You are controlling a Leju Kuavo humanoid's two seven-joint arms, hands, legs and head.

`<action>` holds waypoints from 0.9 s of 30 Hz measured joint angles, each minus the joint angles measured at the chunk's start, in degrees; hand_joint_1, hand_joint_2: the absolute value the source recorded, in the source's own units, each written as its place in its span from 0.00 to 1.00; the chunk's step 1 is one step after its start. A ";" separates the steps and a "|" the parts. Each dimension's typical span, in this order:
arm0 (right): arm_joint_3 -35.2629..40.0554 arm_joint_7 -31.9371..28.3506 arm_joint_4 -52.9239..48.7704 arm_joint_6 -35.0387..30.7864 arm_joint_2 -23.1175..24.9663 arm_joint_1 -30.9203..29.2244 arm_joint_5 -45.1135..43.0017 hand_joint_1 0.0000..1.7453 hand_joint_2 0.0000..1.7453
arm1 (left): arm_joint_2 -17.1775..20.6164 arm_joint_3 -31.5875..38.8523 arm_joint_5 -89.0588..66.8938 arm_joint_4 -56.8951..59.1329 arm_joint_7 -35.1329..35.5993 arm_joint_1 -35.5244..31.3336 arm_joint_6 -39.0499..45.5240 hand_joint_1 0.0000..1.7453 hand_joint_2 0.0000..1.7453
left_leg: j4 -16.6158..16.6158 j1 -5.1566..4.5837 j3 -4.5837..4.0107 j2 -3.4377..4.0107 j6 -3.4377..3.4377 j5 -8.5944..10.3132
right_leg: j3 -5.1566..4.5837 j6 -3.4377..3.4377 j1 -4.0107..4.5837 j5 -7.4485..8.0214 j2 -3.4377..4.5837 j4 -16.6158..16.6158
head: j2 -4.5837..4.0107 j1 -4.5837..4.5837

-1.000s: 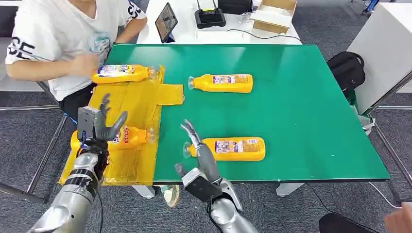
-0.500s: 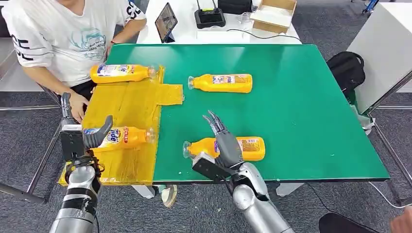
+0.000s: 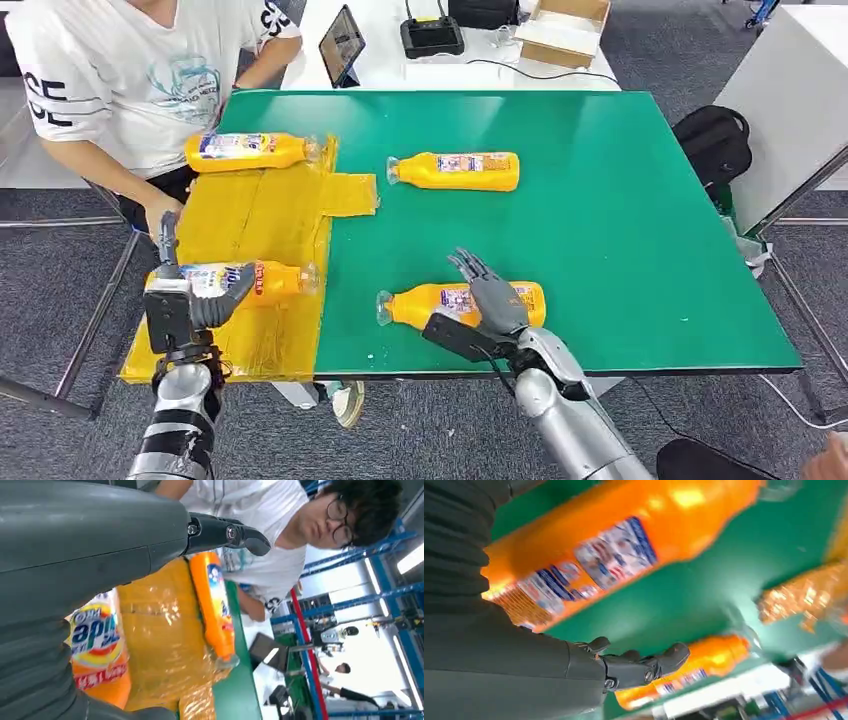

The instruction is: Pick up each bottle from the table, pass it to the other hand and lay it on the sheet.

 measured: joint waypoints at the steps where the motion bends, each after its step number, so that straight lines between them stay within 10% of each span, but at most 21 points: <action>1: 0.00 0.22 0.61 0.31 -0.28 -0.04 -0.06 0.00 1.00 | -0.11 -0.17 0.00 0.11 0.09 0.07 -0.31 0.00 1.00 | 0.00 0.00 0.00 -0.01 0.00 0.00 | 0.00 0.00 0.00 0.00 0.00 0.00 | 0.00 -0.02; 24: -0.87 4.63 11.25 5.73 -5.86 -6.88 -0.94 0.00 1.00 | -0.37 -1.11 0.83 4.87 2.05 -0.45 -2.97 0.00 1.00 | 0.01 0.00 0.20 0.00 0.01 0.01 | 0.22 0.02 0.00 0.02 0.00 -0.03 | 0.00 -0.02; 27: -0.83 4.68 12.93 7.08 -6.34 -8.02 -1.11 0.12 1.00 | -0.33 -1.11 1.09 5.90 2.18 -0.91 -3.25 0.00 1.00 | 0.01 0.00 0.26 0.02 0.01 0.01 | 0.25 -0.03 0.00 0.07 0.01 -0.03 | 0.00 0.00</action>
